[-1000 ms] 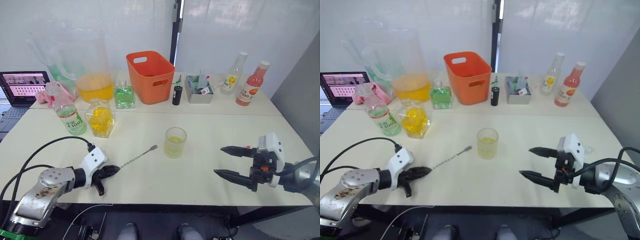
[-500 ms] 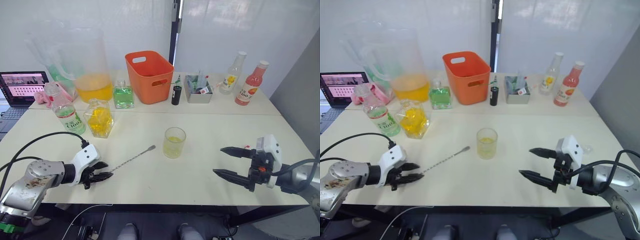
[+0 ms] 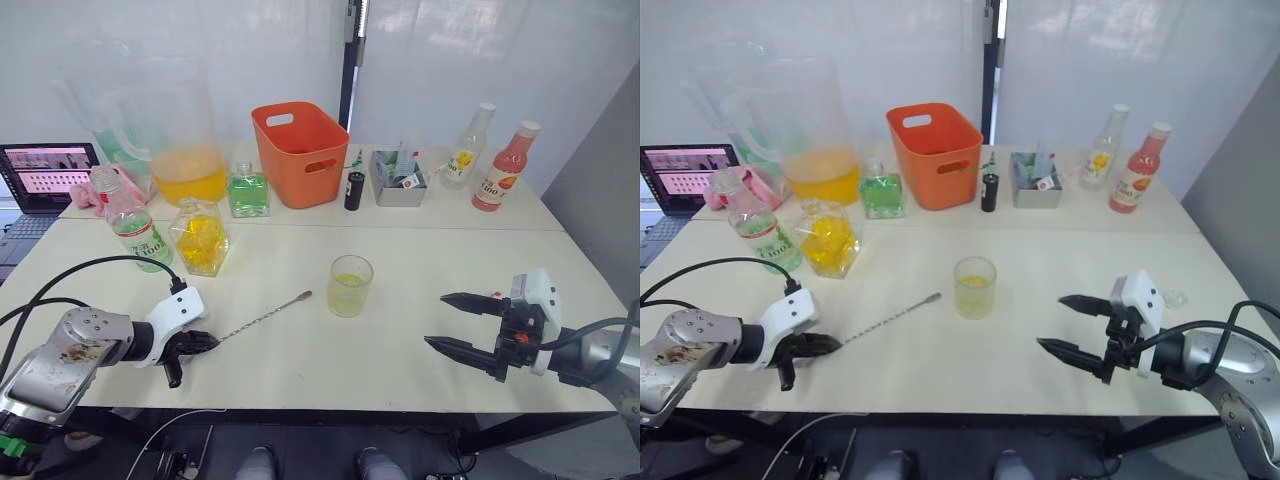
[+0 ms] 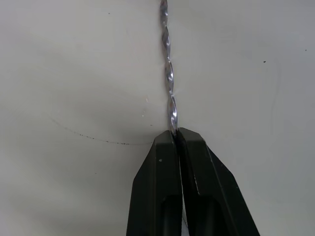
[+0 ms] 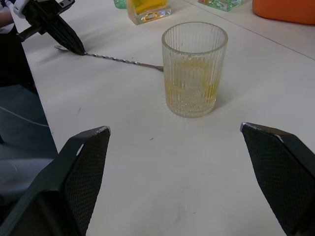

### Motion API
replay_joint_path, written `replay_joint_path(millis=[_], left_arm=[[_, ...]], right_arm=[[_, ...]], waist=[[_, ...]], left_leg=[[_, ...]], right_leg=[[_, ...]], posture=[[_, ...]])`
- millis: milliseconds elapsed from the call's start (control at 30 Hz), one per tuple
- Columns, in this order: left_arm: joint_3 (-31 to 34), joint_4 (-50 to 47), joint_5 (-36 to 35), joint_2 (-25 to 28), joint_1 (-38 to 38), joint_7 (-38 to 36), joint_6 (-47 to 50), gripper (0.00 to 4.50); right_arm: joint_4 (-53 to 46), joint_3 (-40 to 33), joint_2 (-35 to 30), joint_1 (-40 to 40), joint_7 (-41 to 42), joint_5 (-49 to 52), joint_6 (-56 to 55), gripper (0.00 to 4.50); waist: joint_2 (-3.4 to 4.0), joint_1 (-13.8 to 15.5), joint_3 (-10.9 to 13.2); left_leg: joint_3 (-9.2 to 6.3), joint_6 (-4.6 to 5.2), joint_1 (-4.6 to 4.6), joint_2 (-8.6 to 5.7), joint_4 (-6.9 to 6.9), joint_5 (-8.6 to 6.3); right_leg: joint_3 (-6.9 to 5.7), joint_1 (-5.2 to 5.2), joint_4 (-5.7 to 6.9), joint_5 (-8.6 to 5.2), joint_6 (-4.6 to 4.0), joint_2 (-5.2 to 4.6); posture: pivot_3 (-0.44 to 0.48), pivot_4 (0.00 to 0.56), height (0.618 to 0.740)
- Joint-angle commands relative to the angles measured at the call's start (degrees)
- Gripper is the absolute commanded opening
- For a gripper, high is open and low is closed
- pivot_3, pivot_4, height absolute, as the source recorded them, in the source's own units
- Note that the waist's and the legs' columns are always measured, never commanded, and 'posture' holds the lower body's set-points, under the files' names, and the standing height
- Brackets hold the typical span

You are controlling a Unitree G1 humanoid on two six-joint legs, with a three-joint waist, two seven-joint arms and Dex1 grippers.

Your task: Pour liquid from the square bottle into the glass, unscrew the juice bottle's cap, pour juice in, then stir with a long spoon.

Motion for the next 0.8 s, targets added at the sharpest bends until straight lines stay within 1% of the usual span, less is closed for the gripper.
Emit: replay_joint_path(millis=[33, 133, 200, 300, 400, 467, 533, 600, 667, 733, 800], left_arm=[[2.39, 1.27, -1.97, -2.04, -1.59, 0.87, 1.15, 0.02], [6.84, 3.94, -5.54, -6.0, -6.25, 3.55, 3.82, 0.02], [9.25, 5.22, -7.1, -8.88, -9.43, 5.71, 3.99, 0.02], [13.17, 4.06, -10.94, -13.4, -13.84, 8.69, 4.63, 0.02], [16.16, 1.97, -14.49, -18.01, -17.4, 12.23, 4.84, 0.02], [16.64, 0.5, -15.44, -21.31, -20.4, 15.98, 4.86, 0.02], [15.89, -1.8, -16.1, -24.48, -22.65, 19.06, 4.57, 0.02], [14.79, -3.88, -16.6, -27.12, -24.28, 21.35, 4.52, 0.02], [12.98, -4.63, -15.37, -28.1, -25.59, 22.97, 4.45, 0.02], [11.35, -4.51, -14.11, -28.38, -26.71, 23.7, 3.4, 0.02], [9.74, -4.09, -13.01, -28.61, -28.23, 24.19, 2.39, 0.02]], right_arm=[[0.06, -2.05, 0.14, -1.6, -0.39, 1.67, -0.26, 4.5], [1.23, -3.51, 0.87, -5.03, -2.44, 6.15, 2.76, 4.5], [2.27, -4.07, 1.58, -8.69, -5.76, 8.85, 5.1, 4.5], [4.08, -3.47, 1.14, -13.84, -10.15, 9.52, 8.62, 4.5], [4.89, -2.07, 2.78, -19.43, -15.24, 7.37, 7.98, 4.5], [5.54, -0.44, 5.53, -24.84, -21.33, 6.55, 9.26, 4.5], [7.4, 1.51, 8.27, -30.77, -27.34, 6.63, 13.14, 4.5], [10.59, 1.64, 11.41, -36.43, -32.56, 8.96, 17.79, 4.5], [12.82, -0.5, 15.47, -40.91, -35.06, 15.41, 20.5, 4.5], [14.37, -2.64, 19.72, -44.13, -38.5, 21.71, 22.25, 4.5], [16.41, -3.89, 24.42, -46.43, -45.16, 25.65, 23.0, 4.5]], waist=[[0.0, 0.04, 0.0], [-0.1, 0.31, 0.06], [-0.17, 0.26, 0.1], [-0.18, 0.16, 0.1], [-0.18, 0.15, 0.1], [-0.18, 0.03, 0.1], [-0.18, -0.18, 0.1], [-0.18, -0.2, 0.1], [-0.18, -0.11, 0.1], [-0.18, -0.1, 0.1], [-0.18, -0.11, 0.1]], left_leg=[[0.0, 0.0, 0.0, 0.0, 0.0, 0.0], [-0.06, 0.01, -0.05, -0.01, 0.06, 0.01], [-0.09, 0.07, -0.14, -0.01, 0.13, 0.05], [-0.11, 0.26, -0.26, -0.02, 0.16, 0.16], [-0.13, 0.44, -0.26, -0.02, 0.11, 0.27], [-0.14, 0.46, -0.27, -0.02, 0.11, 0.28], [-0.16, 0.46, -0.27, -0.02, 0.13, 0.28], [-0.17, 0.47, -0.27, -0.03, 0.15, 0.28], [-0.18, 0.47, -0.28, -0.03, 0.15, 0.29], [-0.22, 0.48, -0.28, -0.05, 0.12, 0.29], [-0.25, 0.48, -0.31, -0.06, 0.1, 0.29]], right_leg=[[-0.01, 0.01, -0.01, 0.0, 0.0, 0.0], [-0.07, 0.01, 0.01, 0.01, 0.0, 0.01], [-0.09, 0.0, 0.02, 0.05, 0.04, 0.02], [-0.11, -0.02, 0.0, 0.14, 0.12, 0.03], [-0.11, -0.01, -0.02, 0.17, 0.17, 0.04], [-0.11, -0.03, 0.0, 0.34, 0.48, 0.07], [-0.1, -0.02, 0.03, 0.41, 0.56, 0.09], [-0.08, -0.01, 0.03, 0.48, 0.59, 0.11], [-0.08, 0.01, 0.03, 0.5, 0.59, 0.11], [-0.07, 0.02, 0.04, 0.64, 0.37, 0.15], [-0.07, 0.0, 0.06, 0.7, 0.27, 0.16]], posture=[[0.0, 0.15, 0.74], [0.0, 0.15, 0.74], [0.0, 0.15, 0.74], [0.0, 0.15, 0.74], [0.0, 0.15, 0.74], [0.0, 0.15, 0.74], [0.0, 0.15, 0.74], [0.0, 0.15, 0.74], [0.0, 0.15, 0.74], [0.0, 0.15, 0.74], [0.0, 0.15, 0.74]])
